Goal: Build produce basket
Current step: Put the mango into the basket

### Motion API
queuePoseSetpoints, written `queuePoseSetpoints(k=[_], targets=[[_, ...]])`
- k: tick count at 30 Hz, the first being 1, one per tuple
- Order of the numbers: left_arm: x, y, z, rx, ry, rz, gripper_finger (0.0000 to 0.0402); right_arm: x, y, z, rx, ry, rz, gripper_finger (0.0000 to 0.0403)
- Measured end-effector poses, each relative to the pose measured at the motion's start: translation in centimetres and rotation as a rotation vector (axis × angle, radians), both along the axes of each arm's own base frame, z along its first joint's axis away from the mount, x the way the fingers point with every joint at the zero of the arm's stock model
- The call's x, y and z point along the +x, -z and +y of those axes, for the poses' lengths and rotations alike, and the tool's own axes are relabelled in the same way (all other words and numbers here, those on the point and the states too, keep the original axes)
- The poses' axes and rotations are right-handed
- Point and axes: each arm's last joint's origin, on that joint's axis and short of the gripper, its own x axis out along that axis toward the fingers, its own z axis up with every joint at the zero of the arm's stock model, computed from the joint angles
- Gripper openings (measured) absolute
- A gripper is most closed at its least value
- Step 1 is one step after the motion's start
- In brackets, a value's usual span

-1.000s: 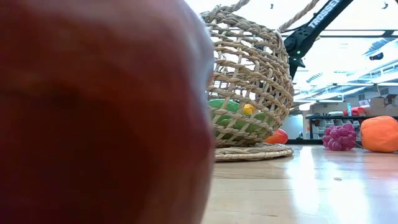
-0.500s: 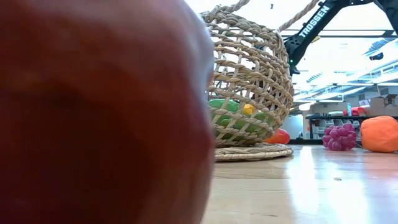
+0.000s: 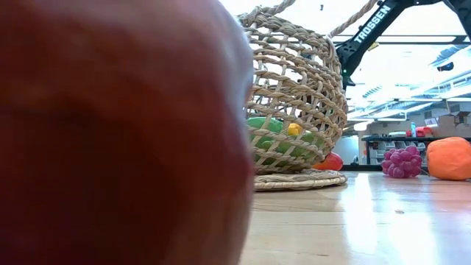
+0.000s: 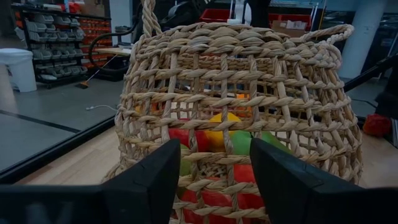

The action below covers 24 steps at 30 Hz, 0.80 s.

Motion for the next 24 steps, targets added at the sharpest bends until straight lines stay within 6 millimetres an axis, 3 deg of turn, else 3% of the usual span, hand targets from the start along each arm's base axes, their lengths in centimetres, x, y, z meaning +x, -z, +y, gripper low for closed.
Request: queuePoseSetpoints(k=[4,7,16,24], targets=[[0.0,0.0,0.0,0.000,0.000,0.000,0.0205,0.2,-0.3,0.6,0.009,0.011,-0.005,0.0266],[0.0,0.0,0.0,0.000,0.000,0.000,0.0205,0.0,-1.6,1.3,-0.005,0.018,-0.028,0.0267],[0.0,0.0,0.0,0.000,0.000,0.000,0.0201,-1.1,-8.6,4.9,-0.125,0.002,-0.196,0.0267],[0.0,0.0,0.0,0.000,0.000,0.000,0.0204,-2.3,-15.6,10.1,-0.215,-0.114,-0.560,0.0267]])
